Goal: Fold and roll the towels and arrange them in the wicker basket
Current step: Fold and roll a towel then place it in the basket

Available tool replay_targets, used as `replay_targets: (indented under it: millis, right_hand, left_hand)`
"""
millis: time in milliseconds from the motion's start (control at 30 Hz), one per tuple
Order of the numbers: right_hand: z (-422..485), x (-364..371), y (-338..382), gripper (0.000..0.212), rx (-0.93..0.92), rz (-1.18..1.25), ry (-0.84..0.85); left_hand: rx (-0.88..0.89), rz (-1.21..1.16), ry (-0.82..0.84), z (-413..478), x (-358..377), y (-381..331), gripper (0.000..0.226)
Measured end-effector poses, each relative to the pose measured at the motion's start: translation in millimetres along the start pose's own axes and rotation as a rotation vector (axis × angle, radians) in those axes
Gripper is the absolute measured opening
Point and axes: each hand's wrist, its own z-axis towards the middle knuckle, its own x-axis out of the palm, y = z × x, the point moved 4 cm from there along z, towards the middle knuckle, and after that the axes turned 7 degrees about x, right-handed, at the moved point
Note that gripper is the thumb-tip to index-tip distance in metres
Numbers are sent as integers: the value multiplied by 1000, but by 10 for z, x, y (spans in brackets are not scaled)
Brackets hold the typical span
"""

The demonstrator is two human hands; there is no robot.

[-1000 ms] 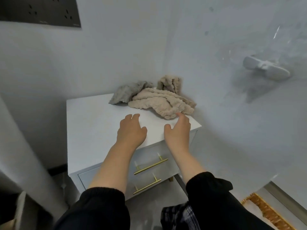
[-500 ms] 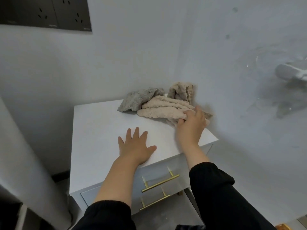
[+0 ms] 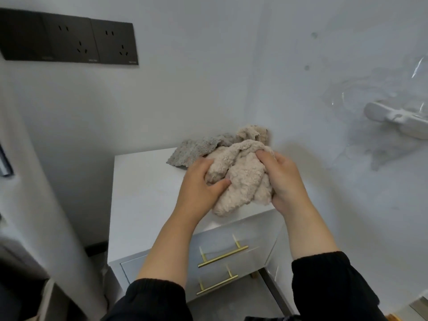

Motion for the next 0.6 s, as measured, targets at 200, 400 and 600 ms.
replay_targets:
  millis: [200,400,600]
  right_hand:
    - [-206,-73,-338,33,312,408,164]
    - [-230,-141,-409,39,250,327,159]
    - [-161,-308,-471,9,235,285,-131]
  left_hand:
    - [-440,-338,123,-132,-62,22,38]
    - [-629,-208,156,-187,-94,137,16]
    - [-69,43,113,-163,-167,-298,23]
